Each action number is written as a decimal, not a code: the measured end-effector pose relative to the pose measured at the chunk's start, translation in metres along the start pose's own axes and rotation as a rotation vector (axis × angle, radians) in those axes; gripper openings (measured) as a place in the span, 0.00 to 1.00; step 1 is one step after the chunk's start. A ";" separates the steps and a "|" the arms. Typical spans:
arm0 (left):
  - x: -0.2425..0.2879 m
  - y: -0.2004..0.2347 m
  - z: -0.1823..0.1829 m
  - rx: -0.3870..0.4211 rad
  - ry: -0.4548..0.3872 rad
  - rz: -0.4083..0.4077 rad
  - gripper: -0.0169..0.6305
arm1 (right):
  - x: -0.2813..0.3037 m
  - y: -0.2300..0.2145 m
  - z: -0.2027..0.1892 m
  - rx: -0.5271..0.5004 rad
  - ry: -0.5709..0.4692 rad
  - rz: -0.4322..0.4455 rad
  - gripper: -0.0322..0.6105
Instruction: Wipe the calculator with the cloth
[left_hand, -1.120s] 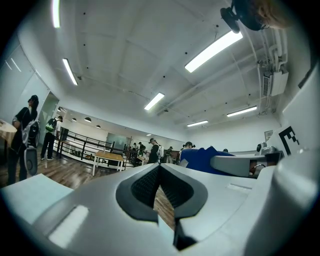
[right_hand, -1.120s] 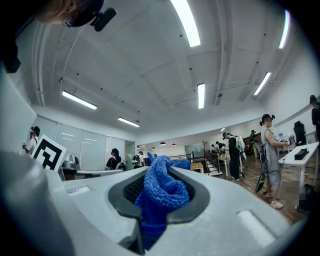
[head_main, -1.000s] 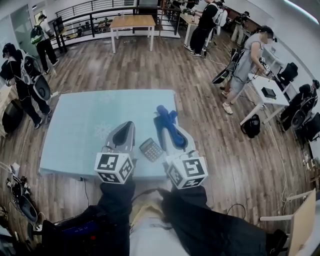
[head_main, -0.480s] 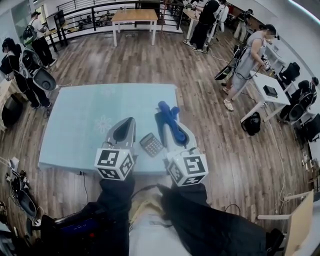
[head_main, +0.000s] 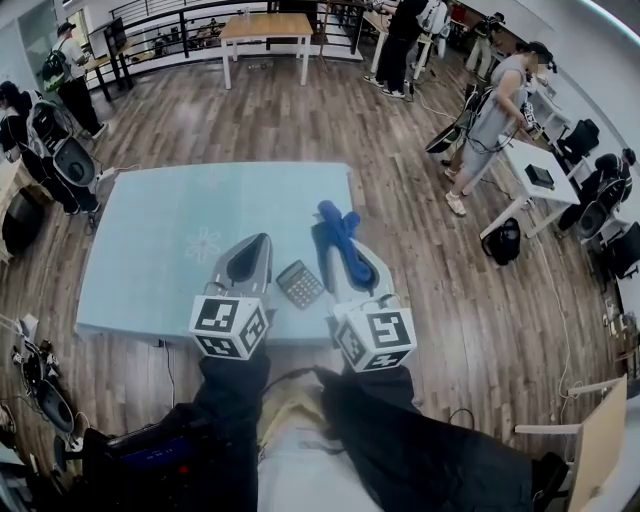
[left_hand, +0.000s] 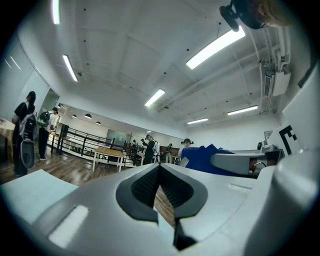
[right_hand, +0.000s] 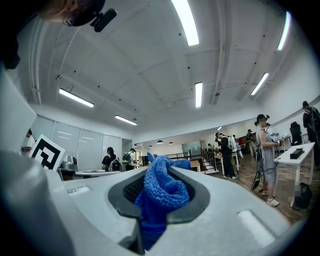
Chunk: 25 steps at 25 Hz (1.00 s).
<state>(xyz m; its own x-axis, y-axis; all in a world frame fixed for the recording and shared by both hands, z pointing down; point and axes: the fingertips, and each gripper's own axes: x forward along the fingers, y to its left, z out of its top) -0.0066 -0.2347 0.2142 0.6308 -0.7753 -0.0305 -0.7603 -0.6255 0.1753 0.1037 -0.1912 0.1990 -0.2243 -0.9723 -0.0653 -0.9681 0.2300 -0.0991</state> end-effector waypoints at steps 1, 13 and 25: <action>0.000 0.000 0.000 0.001 0.001 0.000 0.03 | 0.000 0.000 0.000 0.003 0.000 -0.001 0.15; -0.003 -0.003 -0.003 0.002 0.008 0.003 0.03 | -0.003 0.002 -0.003 0.007 0.003 0.000 0.15; -0.002 -0.003 -0.009 -0.009 0.027 0.001 0.03 | -0.005 0.002 -0.005 0.008 0.012 0.000 0.15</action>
<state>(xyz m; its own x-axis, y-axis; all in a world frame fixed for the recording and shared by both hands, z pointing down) -0.0042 -0.2310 0.2223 0.6343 -0.7731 -0.0042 -0.7594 -0.6240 0.1841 0.1025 -0.1860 0.2037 -0.2252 -0.9729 -0.0531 -0.9673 0.2298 -0.1073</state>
